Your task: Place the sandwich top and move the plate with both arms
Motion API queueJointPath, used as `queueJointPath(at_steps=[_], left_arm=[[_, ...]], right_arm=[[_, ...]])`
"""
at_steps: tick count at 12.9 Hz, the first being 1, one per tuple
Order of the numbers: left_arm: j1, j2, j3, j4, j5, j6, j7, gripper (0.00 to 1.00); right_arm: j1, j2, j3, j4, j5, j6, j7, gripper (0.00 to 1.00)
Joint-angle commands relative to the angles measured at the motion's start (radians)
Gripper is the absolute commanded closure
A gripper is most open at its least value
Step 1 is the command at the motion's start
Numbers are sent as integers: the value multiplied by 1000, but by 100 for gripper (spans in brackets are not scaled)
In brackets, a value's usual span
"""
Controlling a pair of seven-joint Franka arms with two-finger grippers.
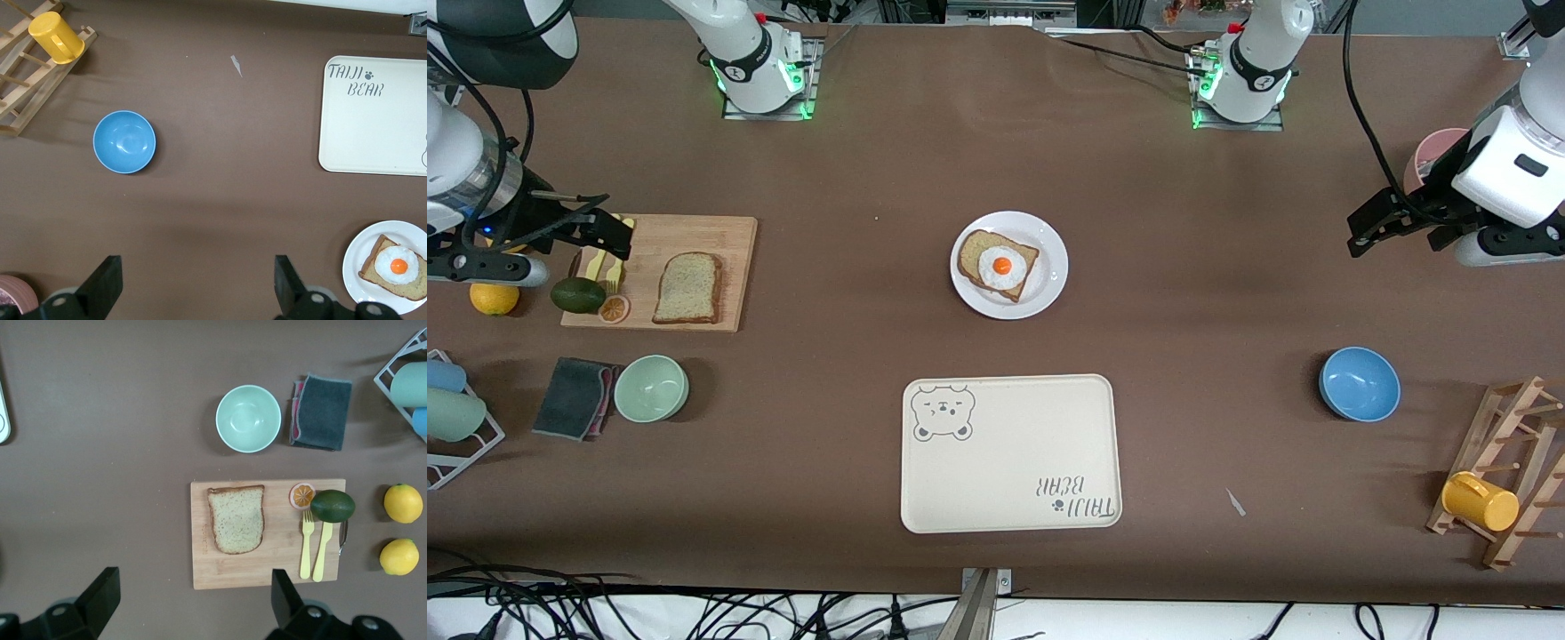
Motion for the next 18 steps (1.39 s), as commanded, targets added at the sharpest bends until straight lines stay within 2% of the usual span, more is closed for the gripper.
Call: queueJointPath(at_steps=[1, 5, 8, 10, 13, 15, 16, 18], left_arm=[[0, 6, 0, 20, -9, -21, -1, 0], [-1, 6, 0, 21, -7, -21, -1, 0], [-3, 6, -1, 21, -9, -20, 1, 0], [-1, 6, 0, 22, -13, -20, 2, 0], [-1, 4, -1, 21, -13, -20, -1, 0], [-3, 4, -1, 23, -13, -20, -1, 0], [-1, 4, -3, 22, -15, -20, -1, 0], [-3, 4, -6, 23, -16, -20, -1, 0]], right_arm=[[-2, -25, -9, -33, 32, -8, 13, 0], [-2, -27, -12, -33, 85, 12, 70, 0], [-2, -19, -12, -46, 66, 4, 61, 0], [-4, -60, -13, -164, 57, 67, 52, 0], [-2, -139, -12, -406, 55, 256, 56, 1], [-2, -139, -12, -488, 52, 317, 64, 7], [-2, -134, -12, -528, 42, 355, 73, 12], [-5, -70, -15, -588, 11, 479, 79, 19]])
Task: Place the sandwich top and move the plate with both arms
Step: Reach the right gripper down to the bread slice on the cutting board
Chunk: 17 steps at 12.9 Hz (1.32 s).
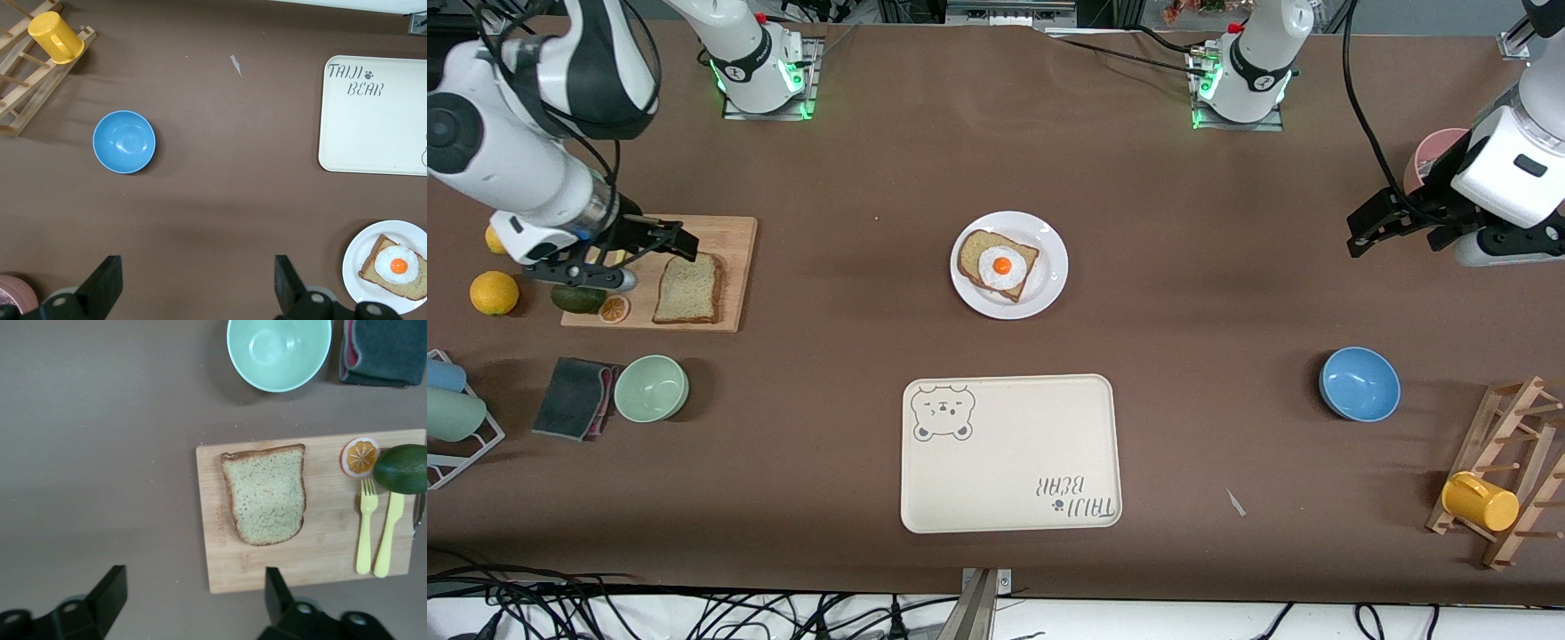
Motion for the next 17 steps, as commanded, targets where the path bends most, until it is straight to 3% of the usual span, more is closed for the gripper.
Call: queueJointPath(at_steps=[1, 6, 9, 17], left_arm=[[-2, 4, -8, 23, -16, -20, -2, 0], [-2, 4, -5, 23, -18, -20, -1, 0], [-2, 4, -6, 23, -19, -20, -1, 0], [-2, 4, -5, 23, -18, -20, 1, 0]], right_arm=[[-9, 26, -3, -126, -29, 170, 22, 21], [-12, 170, -23, -163, -65, 261, 93, 25], [-9, 216, -23, -157, -178, 269, 101, 34], [-13, 314, -24, -129, -187, 350, 124, 34]])
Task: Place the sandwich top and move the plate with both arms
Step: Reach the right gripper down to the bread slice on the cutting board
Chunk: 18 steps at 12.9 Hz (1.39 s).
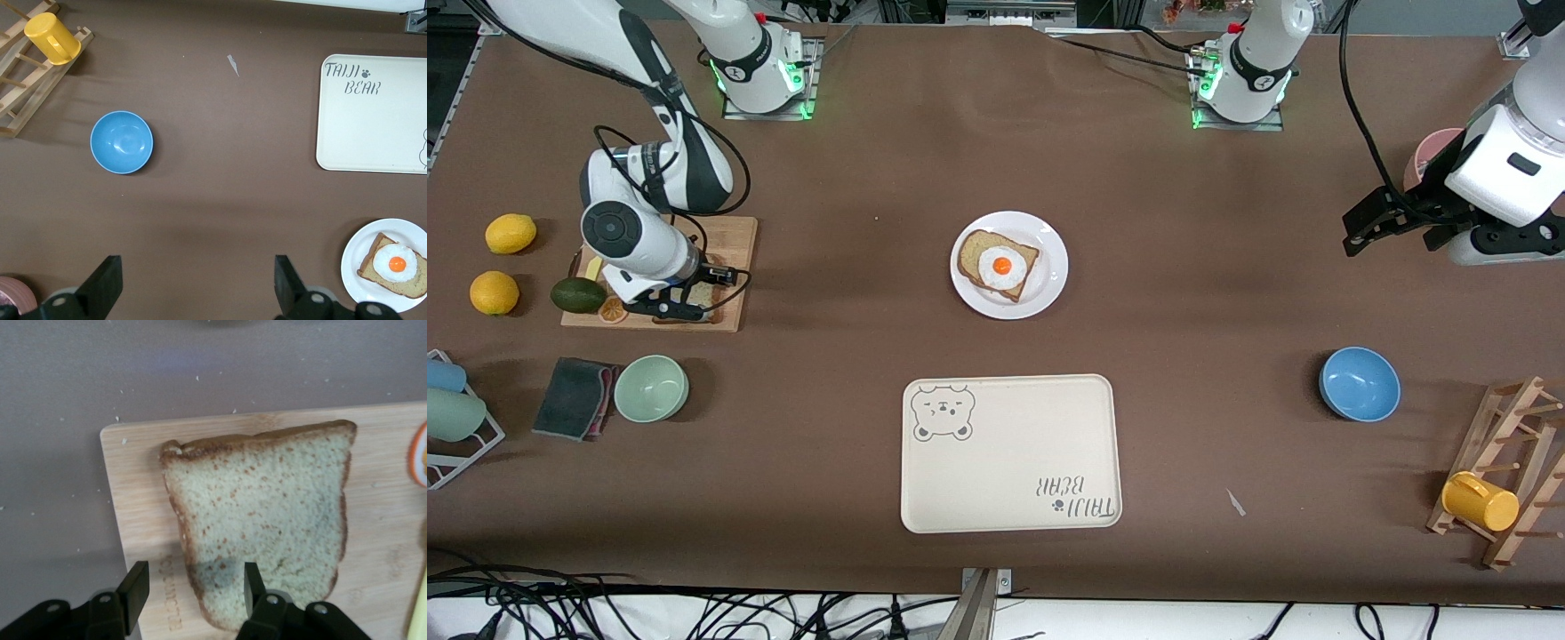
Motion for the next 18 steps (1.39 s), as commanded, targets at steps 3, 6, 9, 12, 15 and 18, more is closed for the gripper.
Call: queueJointPath(at_steps=[3, 6, 9, 12, 15, 18], left_arm=[[-2, 4, 3, 22, -18, -19, 1, 0], [-2, 4, 4, 22, -18, -19, 1, 0], [-2, 4, 3, 22, -18, -19, 1, 0], [-2, 4, 4, 22, -18, -19, 1, 0], [-2, 4, 6, 22, -18, -19, 1, 0], [-2, 4, 6, 22, -18, -19, 1, 0]], right_arm=[[-12, 34, -1, 23, -24, 10, 5, 50], [-12, 48, 1, 23, -24, 10, 7, 84], [-10, 46, 1, 23, -24, 0, 10, 100], [-7, 36, 2, 25, -24, -7, 2, 100], [7, 39, 7, 92, -53, -141, 1, 100], [10, 34, 14, 155, -63, -235, -15, 100]])
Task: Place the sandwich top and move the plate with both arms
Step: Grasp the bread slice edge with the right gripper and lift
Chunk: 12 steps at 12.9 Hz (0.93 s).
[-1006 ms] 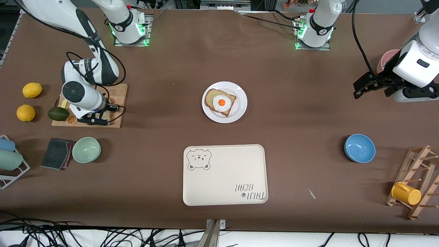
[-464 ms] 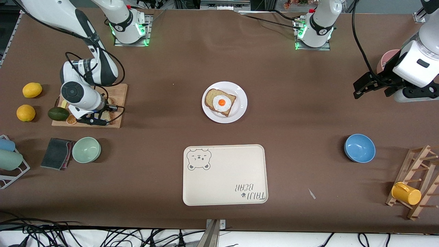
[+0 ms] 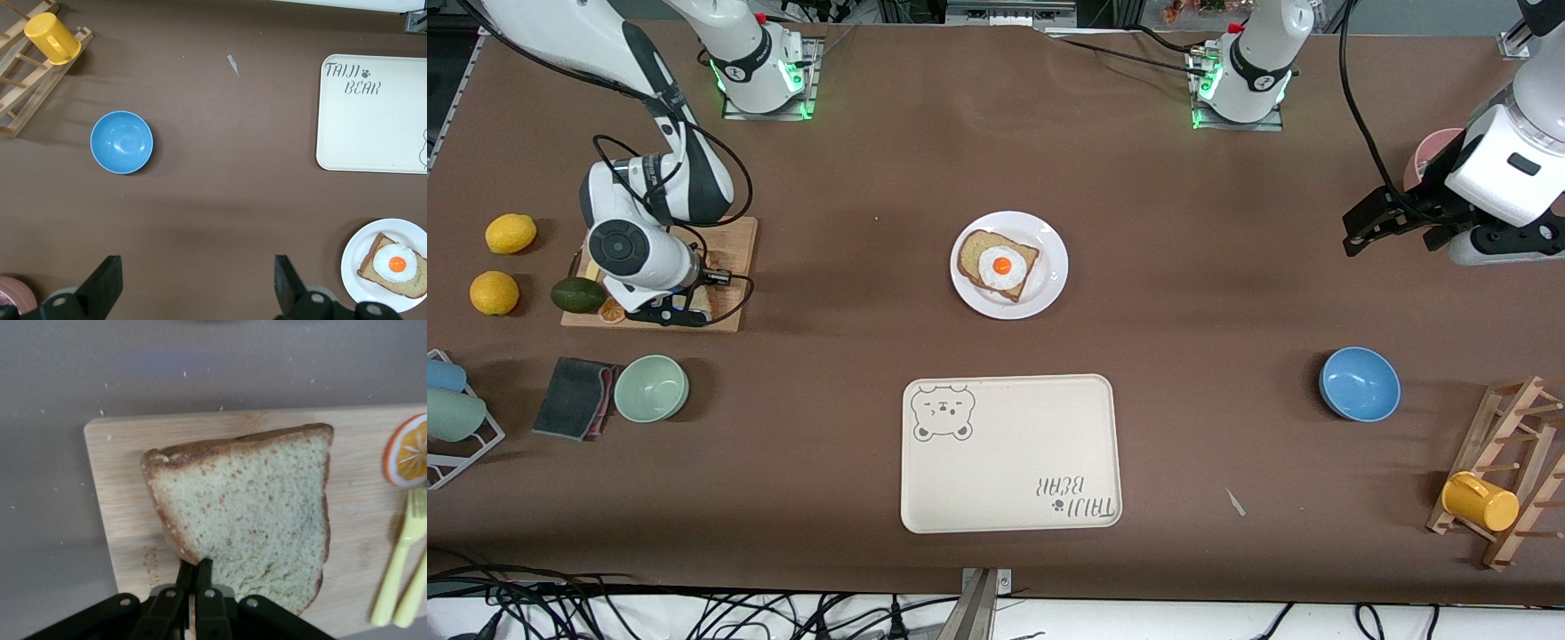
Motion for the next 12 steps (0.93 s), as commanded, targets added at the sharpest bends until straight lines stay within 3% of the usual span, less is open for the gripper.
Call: queueJointPath(at_steps=[1, 5, 9, 12], left_arm=[[-2, 4, 6, 22, -18, -19, 1, 0], [-2, 4, 6, 22, -18, -19, 1, 0], [0, 4, 7, 22, -18, -19, 1, 0], [0, 4, 7, 22, -18, -19, 1, 0]], right_arm=[[6, 10, 11, 77, -21, -105, -8, 100], [94, -2, 27, 178, -18, -278, 112, 100], [108, -42, 196, 276, -13, -370, 255, 100], [150, 18, 309, 399, 16, -378, 437, 100]])
